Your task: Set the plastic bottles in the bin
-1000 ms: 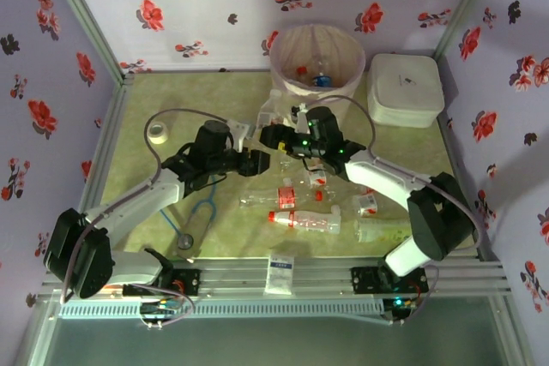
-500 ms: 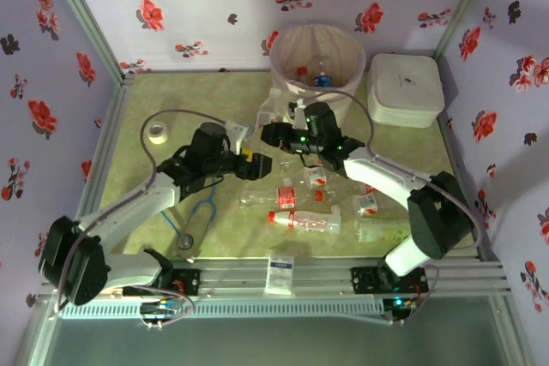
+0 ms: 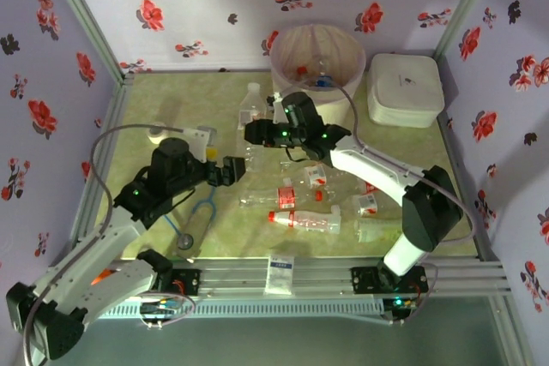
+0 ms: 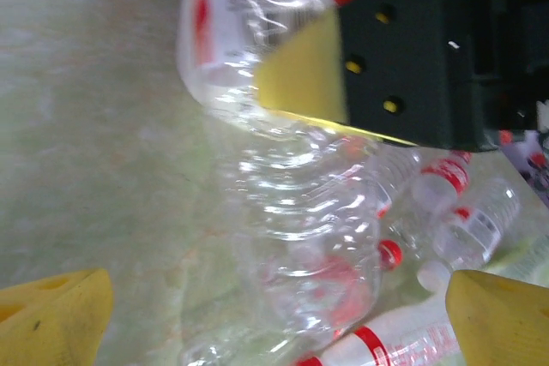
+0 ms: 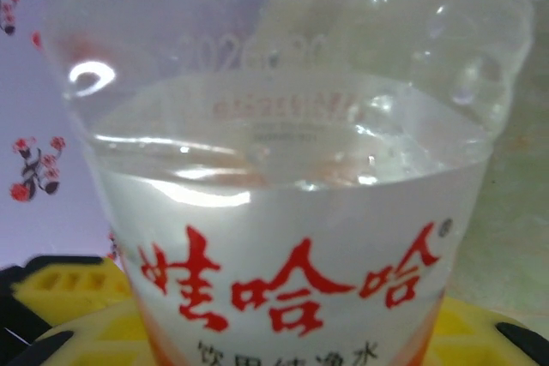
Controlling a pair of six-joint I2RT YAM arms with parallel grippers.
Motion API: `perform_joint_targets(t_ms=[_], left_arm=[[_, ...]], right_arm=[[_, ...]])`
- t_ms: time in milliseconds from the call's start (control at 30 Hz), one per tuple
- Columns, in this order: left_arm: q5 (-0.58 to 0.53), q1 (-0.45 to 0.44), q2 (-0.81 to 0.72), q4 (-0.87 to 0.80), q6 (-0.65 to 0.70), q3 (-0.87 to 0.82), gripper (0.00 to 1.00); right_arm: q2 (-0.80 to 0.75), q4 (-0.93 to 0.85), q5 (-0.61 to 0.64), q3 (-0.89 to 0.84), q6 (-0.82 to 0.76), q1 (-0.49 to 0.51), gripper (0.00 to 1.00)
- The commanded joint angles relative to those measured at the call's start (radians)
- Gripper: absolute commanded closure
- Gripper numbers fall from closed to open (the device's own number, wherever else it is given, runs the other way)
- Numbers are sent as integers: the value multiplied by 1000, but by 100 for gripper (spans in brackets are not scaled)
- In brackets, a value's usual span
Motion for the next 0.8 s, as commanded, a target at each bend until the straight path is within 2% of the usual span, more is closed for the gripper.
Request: perform_joint_targets(t_ms=[0,133,300,467,600,767], left_arm=[[-175,63,-43,-79,-103,-20,0],[-207,151,-43,-122,-211,-62,0],[-204,157,-24,-41,-255,-135,0],[-172,156,45,-17,-254,-129,0],[-143,157,46,3,-274,-155,0],[-129,156,28,21,-285,-196,0]], right_arm=[[-6,-106,33,91,-134,21,60],[-47,-175,88,148,-226,24,60],[-75,-300,215,271,-372,21,63],[-75,-406,329,448,-500,-8,64],[-25,-451,388,615,-558,-88,66],[121,-525,358,853,-517,-240,66]])
